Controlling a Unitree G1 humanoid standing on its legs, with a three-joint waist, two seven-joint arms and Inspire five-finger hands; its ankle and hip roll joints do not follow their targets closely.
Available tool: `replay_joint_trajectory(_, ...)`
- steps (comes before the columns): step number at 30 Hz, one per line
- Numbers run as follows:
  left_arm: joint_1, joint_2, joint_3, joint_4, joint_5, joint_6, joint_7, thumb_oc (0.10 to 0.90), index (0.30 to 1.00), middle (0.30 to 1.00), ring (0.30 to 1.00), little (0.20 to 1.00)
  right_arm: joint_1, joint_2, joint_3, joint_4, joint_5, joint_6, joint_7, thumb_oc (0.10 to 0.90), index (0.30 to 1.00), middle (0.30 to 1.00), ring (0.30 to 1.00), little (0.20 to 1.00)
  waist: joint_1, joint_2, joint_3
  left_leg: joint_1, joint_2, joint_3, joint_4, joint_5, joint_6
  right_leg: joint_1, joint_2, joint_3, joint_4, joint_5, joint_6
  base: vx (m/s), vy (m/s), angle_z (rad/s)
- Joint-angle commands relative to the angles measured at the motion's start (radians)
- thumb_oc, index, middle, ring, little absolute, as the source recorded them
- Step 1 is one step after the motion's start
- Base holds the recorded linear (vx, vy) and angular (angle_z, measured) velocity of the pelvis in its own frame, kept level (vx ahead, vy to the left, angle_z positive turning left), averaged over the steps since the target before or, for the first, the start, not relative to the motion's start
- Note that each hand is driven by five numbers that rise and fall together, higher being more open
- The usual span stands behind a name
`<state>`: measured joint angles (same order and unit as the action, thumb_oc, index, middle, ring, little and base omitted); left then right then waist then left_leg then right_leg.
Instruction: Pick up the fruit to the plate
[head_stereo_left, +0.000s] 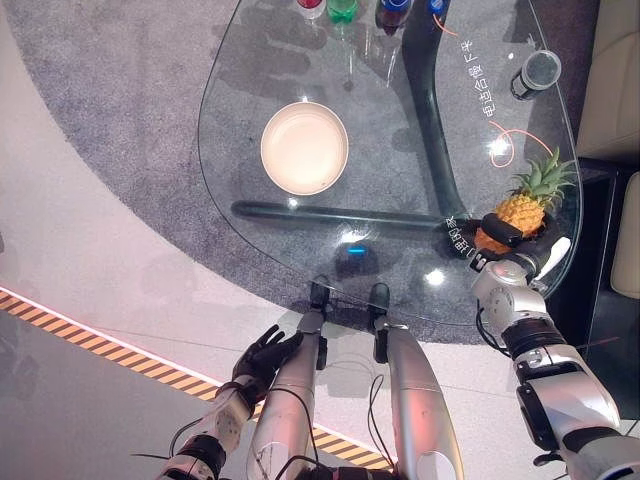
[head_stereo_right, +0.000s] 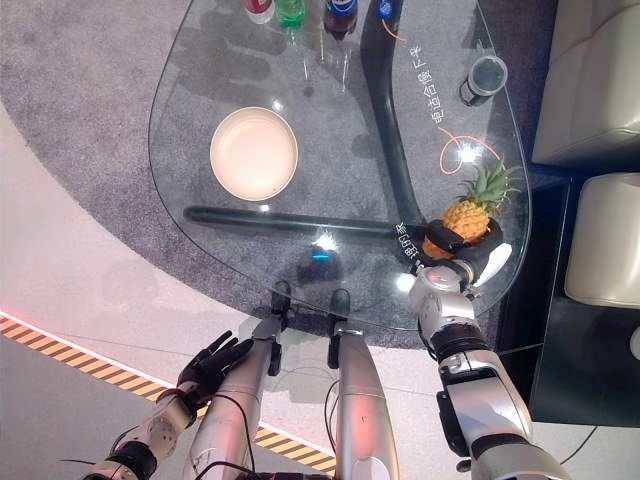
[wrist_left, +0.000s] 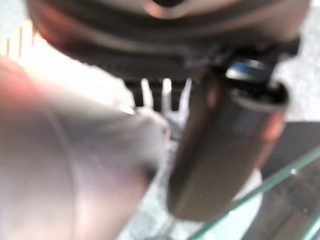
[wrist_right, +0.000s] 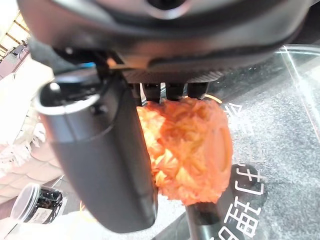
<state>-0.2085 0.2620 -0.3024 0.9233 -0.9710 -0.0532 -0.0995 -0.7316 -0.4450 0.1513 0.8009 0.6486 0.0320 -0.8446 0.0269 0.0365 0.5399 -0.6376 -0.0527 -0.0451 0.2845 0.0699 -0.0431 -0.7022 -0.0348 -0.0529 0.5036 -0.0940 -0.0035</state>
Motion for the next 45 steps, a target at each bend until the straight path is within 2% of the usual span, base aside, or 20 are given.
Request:
replay_joint_trajectory(1,0.028,-0.027,-0.016,-0.001,-0.027,0.003,-0.009,0.8,0.9,0.9,0.9,0.9,0.02,0.024,0.012,-0.029,0.043,-0.01,0.092,0.1,0.3,0.3,0.3,0.2,0.024,0.008,-0.02,-0.041,-0.044,0.007,0.145,-0.105,0.038,0.029,-0.004,-0.009,-0.107,0.098,0.031,0.0,0.0,0.0)
replay_joint_trajectory(5,0.036,-0.028,-0.009,-0.002,-0.028,-0.01,-0.004,0.8,0.9,0.9,0.9,0.9,0.042,0.032,0.006,-0.069,0.063,-0.057,0.128,0.1,0.3,0.3,0.3,0.2,0.02,0.005,-0.02,-0.033,-0.044,0.003,0.144,-0.106,0.038,0.036,-0.001,-0.008,-0.108,0.096,0.029,0.0,0.0,0.0)
replay_joint_trajectory(8,0.059,-0.03,0.0,-0.017,-0.038,-0.031,0.003,0.8,0.9,0.9,0.9,0.9,0.08,0.046,0.001,-0.159,0.051,-0.107,0.169,0.1,0.3,0.3,0.3,0.2,0.015,0.002,-0.02,-0.013,-0.044,0.003,0.139,-0.112,0.039,0.057,0.005,-0.004,-0.114,0.088,0.026,0.0,0.0,0.0)
replay_joint_trajectory(16,0.104,-0.034,0.052,-0.048,-0.055,-0.082,0.006,0.8,0.9,0.9,0.9,0.9,0.175,0.092,0.009,-0.426,-0.036,-0.171,0.253,0.1,0.3,0.3,0.3,0.2,0.0,-0.011,-0.02,0.054,-0.041,-0.006,0.099,-0.1,0.035,0.133,0.02,0.004,-0.161,0.086,0.021,0.0,0.0,0.0)
replay_joint_trajectory(21,0.118,-0.029,0.105,-0.058,-0.093,-0.155,0.044,0.8,0.9,0.9,0.9,0.9,0.239,0.113,0.016,-0.581,-0.087,-0.171,0.322,0.1,0.3,0.3,0.3,0.2,-0.008,-0.018,-0.02,0.114,-0.038,-0.014,0.063,-0.086,0.032,0.194,0.021,-0.001,-0.185,0.081,0.018,-0.02,-0.007,0.07)
replay_joint_trajectory(27,0.131,-0.026,0.181,-0.066,-0.148,-0.233,0.069,0.8,0.9,0.9,0.9,0.9,0.28,0.12,0.017,-0.658,-0.105,-0.172,0.401,0.1,0.3,0.3,0.3,0.2,-0.006,-0.025,-0.02,0.19,-0.037,-0.029,0.021,-0.077,0.027,0.278,0.022,-0.015,-0.22,0.07,0.013,0.0,-0.003,0.01)
replay_joint_trajectory(31,0.141,-0.024,0.251,-0.112,-0.205,-0.309,0.083,0.8,0.9,0.9,0.9,0.9,0.319,0.123,0.023,-0.718,-0.133,-0.154,0.488,0.1,0.3,0.3,0.3,0.2,0.001,-0.029,-0.02,0.24,-0.035,-0.042,0.001,-0.072,0.022,0.334,0.022,-0.028,-0.233,0.059,0.009,0.0,0.0,0.0)
replay_joint_trajectory(33,0.141,-0.021,0.275,-0.133,-0.214,-0.326,0.088,0.8,0.9,0.9,0.9,0.9,0.33,0.122,0.027,-0.737,-0.135,-0.149,0.528,0.1,0.3,0.3,0.3,0.2,0.005,-0.03,-0.02,0.256,-0.034,-0.047,-0.005,-0.07,0.02,0.353,0.022,-0.033,-0.236,0.055,0.008,0.0,-0.021,0.05)
replay_joint_trajectory(35,0.134,-0.016,0.314,-0.189,-0.237,-0.364,0.1,0.8,0.9,0.9,0.9,0.9,0.348,0.112,0.045,-0.783,-0.139,-0.138,0.613,0.1,0.3,0.3,0.3,0.2,0.015,-0.033,-0.028,0.279,-0.033,-0.058,-0.014,-0.066,0.016,0.385,0.02,-0.047,-0.242,0.046,0.006,0.02,-0.043,0.14)
replay_joint_trajectory(39,0.133,-0.003,0.35,-0.271,-0.203,-0.401,0.105,0.8,0.9,0.9,0.9,0.9,0.366,0.104,0.069,-0.826,-0.15,-0.138,0.729,0.1,0.3,0.3,0.3,0.2,0.034,-0.036,-0.051,0.297,-0.032,-0.075,-0.019,-0.063,0.01,0.415,0.018,-0.069,-0.244,0.034,0.004,0.03,-0.051,0.12)
replay_joint_trajectory(45,0.124,0.017,0.347,-0.38,-0.148,-0.424,0.029,0.8,0.9,0.9,0.9,0.9,0.36,0.073,0.103,-0.875,-0.147,-0.134,0.866,0.1,0.3,0.3,0.3,0.2,0.056,-0.039,-0.067,0.306,-0.032,-0.088,-0.017,-0.06,0.003,0.443,0.015,-0.096,-0.243,0.02,0.001,0.01,-0.037,0.14)
